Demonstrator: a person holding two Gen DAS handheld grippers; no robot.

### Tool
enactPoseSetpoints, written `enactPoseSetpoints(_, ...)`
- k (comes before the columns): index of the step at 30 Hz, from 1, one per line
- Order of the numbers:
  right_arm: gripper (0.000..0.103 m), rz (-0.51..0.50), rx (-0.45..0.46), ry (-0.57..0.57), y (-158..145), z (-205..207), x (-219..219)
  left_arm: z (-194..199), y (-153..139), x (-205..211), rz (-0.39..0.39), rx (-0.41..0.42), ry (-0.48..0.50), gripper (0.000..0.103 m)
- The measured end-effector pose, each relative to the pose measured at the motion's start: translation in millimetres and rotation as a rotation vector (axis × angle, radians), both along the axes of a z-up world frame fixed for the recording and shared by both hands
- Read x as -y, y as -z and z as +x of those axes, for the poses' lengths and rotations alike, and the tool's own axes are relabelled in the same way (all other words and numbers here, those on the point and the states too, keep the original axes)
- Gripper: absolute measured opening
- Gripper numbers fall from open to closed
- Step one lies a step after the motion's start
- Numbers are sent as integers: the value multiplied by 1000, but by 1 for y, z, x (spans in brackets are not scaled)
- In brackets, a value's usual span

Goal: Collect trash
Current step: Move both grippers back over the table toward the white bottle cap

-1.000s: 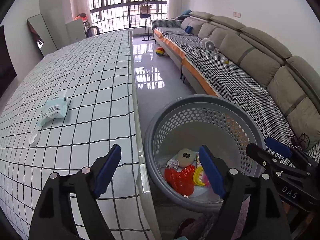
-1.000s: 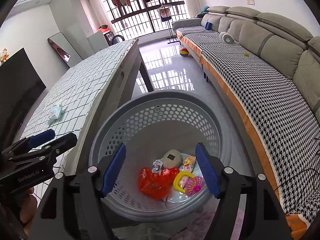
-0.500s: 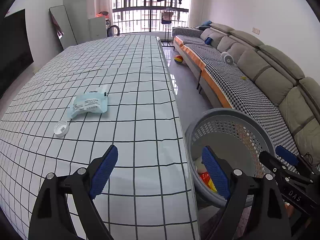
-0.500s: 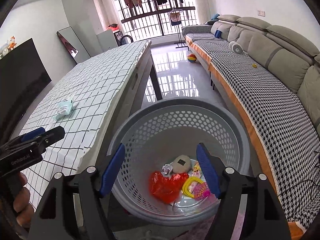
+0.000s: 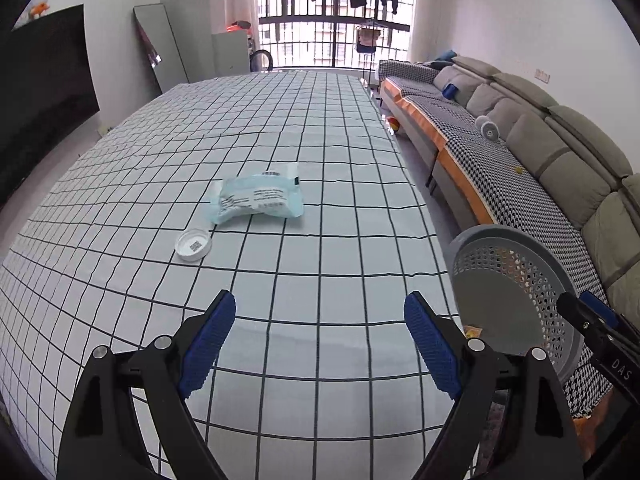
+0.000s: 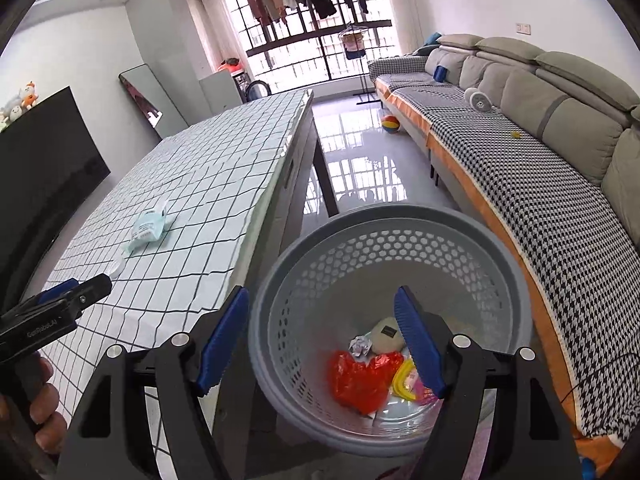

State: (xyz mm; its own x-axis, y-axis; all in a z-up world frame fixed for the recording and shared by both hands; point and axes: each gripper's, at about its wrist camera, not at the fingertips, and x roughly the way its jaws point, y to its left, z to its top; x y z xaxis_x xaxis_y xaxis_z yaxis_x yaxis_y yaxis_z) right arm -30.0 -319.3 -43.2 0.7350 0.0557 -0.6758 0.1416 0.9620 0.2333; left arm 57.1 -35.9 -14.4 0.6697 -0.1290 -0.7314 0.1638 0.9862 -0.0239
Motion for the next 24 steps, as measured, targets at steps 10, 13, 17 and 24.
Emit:
enactPoseSetpoints(10,72,-17,10,-72,-9,16,-30,10,-1,-41,-18,-1,-89,87)
enactPoseSetpoints(13,72,-22,16,-96,-12,20,-39,14,-4,-53,-16,9,-114,88)
enactPoseSetpoints(17,72,-34,24,-129,-16,25,-52,24,-4,-66,-5,20,-145,88)
enactPoseSetpoints(24,72,-34,25,-158,-18,36,-66,47,-1,-86,1,9,-183,88)
